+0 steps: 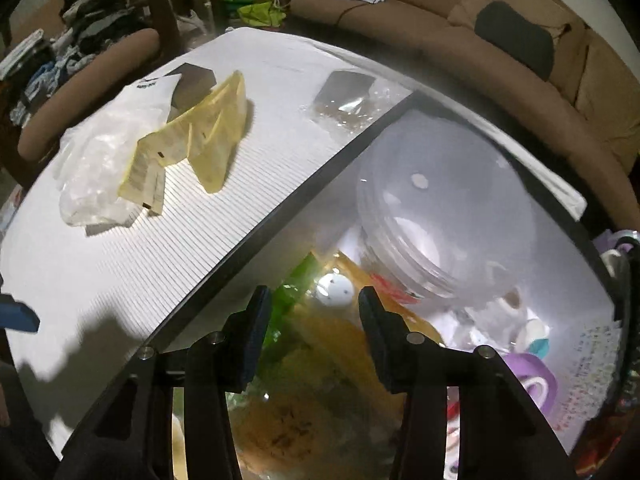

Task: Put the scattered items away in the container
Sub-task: 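Lower the bagged stick into the box with the right tool and release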

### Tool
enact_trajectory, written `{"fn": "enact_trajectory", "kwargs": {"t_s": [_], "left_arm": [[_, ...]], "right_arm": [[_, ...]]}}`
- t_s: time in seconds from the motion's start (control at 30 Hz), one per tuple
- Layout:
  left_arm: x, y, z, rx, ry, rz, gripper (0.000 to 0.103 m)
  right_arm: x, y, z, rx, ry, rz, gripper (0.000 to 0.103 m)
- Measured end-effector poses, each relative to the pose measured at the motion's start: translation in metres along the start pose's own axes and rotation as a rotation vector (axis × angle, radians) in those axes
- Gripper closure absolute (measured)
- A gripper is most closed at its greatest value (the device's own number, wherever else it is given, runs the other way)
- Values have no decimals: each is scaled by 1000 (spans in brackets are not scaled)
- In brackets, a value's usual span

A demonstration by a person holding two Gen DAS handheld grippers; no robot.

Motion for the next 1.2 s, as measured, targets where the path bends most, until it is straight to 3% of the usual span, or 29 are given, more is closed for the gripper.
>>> {"fn": "enact_trajectory", "kwargs": {"t_s": [0.1,0.13,0.17,0.23,0.43,0.53,0.9,0.93,1.07,1.2], "left_arm": [[1,1,0,-3,0,-2,24],[1,1,-1,-3,1,-3,24],[2,1,-1,-4,3,-4,24],[3,1,-3,-5,6,-10,24],[2,1,-3,-8,6,-14,24],[2,4,-3,-12,5,-3,24],[4,4,-2,-28,-1,-16,24],[4,4,-2,-30,-1,-18,24],[6,2,-3,-27,4,-30,24],[8,-4,-6,-27,10,-45,24]], "right_arm": [[-4,5,9,6,-20,27,66],[-5,5,11,14,-26,36,82],[-6,5,11,16,-26,41,89],[-7,7,4,20,-10,49,91],[-8,18,-9,-36,-18,39,89],[-5,14,-3,-33,-19,25,70],[-8,14,33,-47,-100,18,62],[-10,13,34,-48,-106,8,63],[-8,15,25,-61,-57,7,81],[-3,18,8,-55,-21,26,85]]}}
Point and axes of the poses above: each gripper's, at about its wrist camera, not at the fingertips, and z roughly the way its jaws point, y to its right, x to its top, the point moved 9 cm from there along z, roughly the way its jaws point, and after that the axes turned 8 degrees about y, right-handed, at the moved point
